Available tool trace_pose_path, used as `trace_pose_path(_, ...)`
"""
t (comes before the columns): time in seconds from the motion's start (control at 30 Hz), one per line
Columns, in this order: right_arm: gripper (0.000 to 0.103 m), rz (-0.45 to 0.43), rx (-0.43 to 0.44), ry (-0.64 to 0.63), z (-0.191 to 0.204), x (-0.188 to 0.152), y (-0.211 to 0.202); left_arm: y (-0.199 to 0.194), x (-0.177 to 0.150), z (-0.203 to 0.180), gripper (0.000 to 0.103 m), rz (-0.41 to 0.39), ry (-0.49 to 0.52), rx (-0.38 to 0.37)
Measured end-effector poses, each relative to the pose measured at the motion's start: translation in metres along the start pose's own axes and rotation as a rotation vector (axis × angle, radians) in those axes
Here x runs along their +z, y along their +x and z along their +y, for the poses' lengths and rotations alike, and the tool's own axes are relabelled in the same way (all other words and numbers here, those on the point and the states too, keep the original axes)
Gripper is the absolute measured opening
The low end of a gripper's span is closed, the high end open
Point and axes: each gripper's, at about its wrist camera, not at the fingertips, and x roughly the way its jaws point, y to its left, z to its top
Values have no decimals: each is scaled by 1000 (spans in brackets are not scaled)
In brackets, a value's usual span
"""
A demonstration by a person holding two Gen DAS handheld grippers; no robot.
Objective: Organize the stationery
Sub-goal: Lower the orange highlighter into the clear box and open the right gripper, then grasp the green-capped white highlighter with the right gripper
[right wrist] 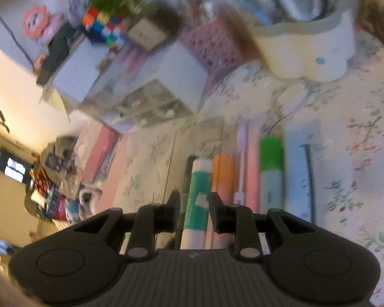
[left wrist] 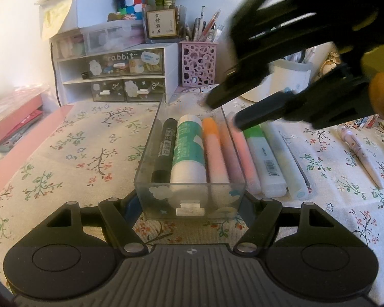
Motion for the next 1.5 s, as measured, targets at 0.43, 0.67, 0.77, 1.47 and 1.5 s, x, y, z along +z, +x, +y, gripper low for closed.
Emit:
trace_pose_path(0.43, 16, -43, -116, -23, -36, 1, -17, 0, -1, -1, 72, -3, -3, 2)
trace_pose_path(0.67, 16, -2, -175, -204, -11, -6, 5, 0, 0, -1, 72, 0, -5, 2)
trace_pose_path(0.77, 14, 2, -262, -221, -17, -7, 16, -1, 0, 0, 72, 2, -4, 0)
trace_pose_path(1.47, 20, -28, -318, -468, -10, -18, 20, -3, -2, 1, 72, -7, -7, 7)
trace_pose_path(1.5, 21, -30, -303, -480, -12, -20, 18, -3, -2, 1, 72, -7, -7, 6)
